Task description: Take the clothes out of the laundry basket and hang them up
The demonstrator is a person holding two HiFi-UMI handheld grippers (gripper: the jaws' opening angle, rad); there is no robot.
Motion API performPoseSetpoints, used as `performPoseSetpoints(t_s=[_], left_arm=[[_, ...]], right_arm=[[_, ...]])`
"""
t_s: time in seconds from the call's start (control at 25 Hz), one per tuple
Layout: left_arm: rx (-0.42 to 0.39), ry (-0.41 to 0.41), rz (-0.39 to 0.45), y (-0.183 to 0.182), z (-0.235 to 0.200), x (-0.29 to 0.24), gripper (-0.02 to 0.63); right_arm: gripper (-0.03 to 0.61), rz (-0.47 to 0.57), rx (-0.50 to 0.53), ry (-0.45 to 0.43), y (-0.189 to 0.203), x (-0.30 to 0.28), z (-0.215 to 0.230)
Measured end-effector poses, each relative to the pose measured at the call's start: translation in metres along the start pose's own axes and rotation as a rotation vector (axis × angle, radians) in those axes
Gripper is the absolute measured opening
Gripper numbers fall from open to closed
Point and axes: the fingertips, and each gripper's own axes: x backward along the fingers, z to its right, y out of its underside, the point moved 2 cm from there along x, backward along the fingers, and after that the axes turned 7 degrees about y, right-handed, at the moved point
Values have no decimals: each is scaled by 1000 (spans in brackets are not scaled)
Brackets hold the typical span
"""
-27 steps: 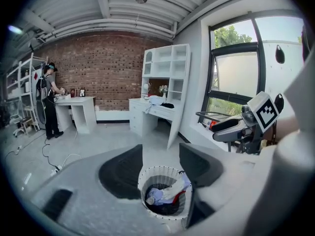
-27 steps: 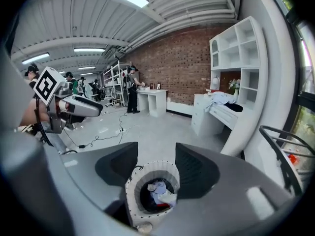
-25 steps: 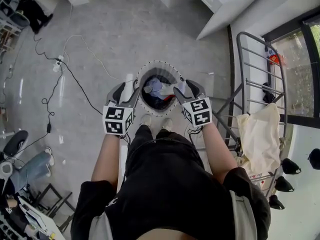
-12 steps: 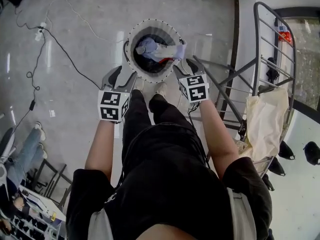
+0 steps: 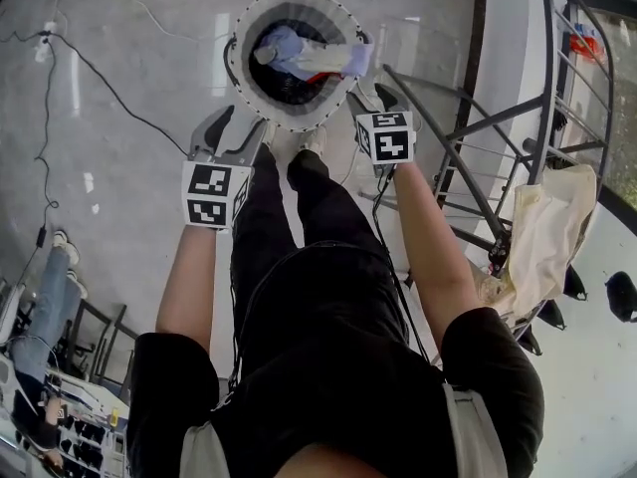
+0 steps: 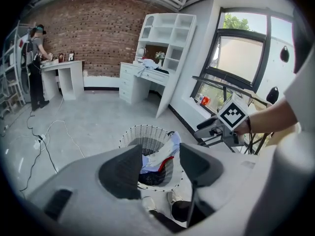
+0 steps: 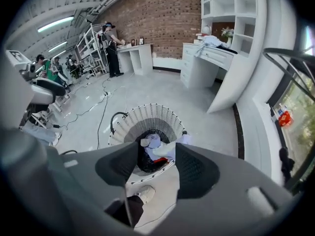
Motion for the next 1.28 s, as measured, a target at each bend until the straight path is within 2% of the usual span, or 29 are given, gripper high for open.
performPoseSetpoints(t_s=[0.48,0.76,1.0,1.12,1.28], left_arm=[[22,32,-58,57,-36,-92,233],[-8,57,-79,62,-44,-145,233],[-22,74,-106,75,-41,-166,233],[-24,77,-132,82,-39,-169,233],[-7,98,-155,78,-39,-175,232]], right_arm=[[229,-38,-149,63,43,-107,31],[223,-90,-177,71,75,-153,49],[201,-96,-222,67,93,-177,59],[175,-99,-251,62,97,-185,62],[132,-129,-238,66,92,-196,68]])
